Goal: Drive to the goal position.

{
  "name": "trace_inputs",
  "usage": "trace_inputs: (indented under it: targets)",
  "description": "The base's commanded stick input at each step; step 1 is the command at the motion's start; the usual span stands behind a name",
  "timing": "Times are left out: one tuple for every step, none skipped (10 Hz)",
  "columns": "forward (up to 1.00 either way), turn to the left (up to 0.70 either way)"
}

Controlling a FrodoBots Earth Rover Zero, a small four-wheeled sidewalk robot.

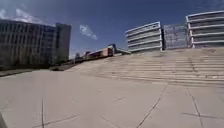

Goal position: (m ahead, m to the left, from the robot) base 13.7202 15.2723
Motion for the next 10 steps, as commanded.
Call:
trace_inputs:
  targets:
    - [0.70,-0.01]
    - [0.70,-0.01]
    - [0.70,-0.01]
    - [0.70,-0.01]
    - [0.70,-0.01]
    - [0.70,-0.01]
    - [0.70,-0.01]
    - [0.70,-0.01]
    - [0.70,0.01]
    - [0.70,0.04]
